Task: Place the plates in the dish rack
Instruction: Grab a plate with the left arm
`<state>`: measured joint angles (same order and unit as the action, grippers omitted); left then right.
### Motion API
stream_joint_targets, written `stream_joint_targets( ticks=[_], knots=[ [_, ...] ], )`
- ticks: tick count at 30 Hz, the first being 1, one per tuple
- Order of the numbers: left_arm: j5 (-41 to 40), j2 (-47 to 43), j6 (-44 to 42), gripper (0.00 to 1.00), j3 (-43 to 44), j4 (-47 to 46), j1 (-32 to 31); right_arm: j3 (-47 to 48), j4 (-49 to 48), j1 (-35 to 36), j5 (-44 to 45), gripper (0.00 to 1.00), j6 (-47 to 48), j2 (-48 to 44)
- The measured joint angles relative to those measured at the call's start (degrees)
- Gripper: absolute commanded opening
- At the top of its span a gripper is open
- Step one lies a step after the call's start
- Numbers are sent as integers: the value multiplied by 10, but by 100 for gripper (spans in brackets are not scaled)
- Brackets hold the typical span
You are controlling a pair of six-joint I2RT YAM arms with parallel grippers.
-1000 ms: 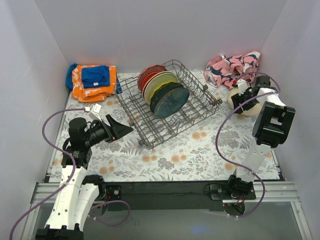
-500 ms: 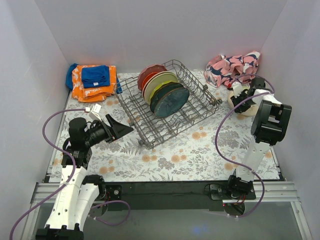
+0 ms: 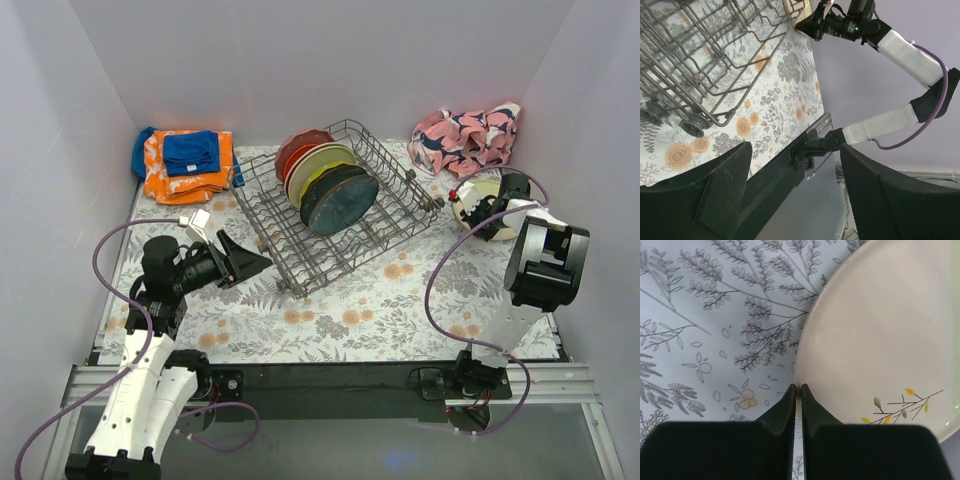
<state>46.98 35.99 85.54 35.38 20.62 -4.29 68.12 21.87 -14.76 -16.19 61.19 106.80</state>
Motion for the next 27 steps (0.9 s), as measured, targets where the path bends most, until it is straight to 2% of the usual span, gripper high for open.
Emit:
stream_joint_targets(
  ticks=[4, 12, 18, 26, 27],
  knots=[
    [-15, 2, 17, 69, -9, -10, -41, -43, -1, 0, 0, 1, 21, -34],
    [-107, 57, 54, 67, -10, -55, -223, -139, 16, 0, -9, 1, 70, -120],
    [-186, 94, 82, 67, -10, -88, -324, -207, 62, 5, -18, 1, 113, -195],
    [-278, 201, 114, 67, -10, -172, -464, -283, 132, 80, -22, 1, 131, -297],
    [-286, 215, 116, 67, -10, -181, -477, -292, 141, 92, -24, 6, 130, -311]
  ],
)
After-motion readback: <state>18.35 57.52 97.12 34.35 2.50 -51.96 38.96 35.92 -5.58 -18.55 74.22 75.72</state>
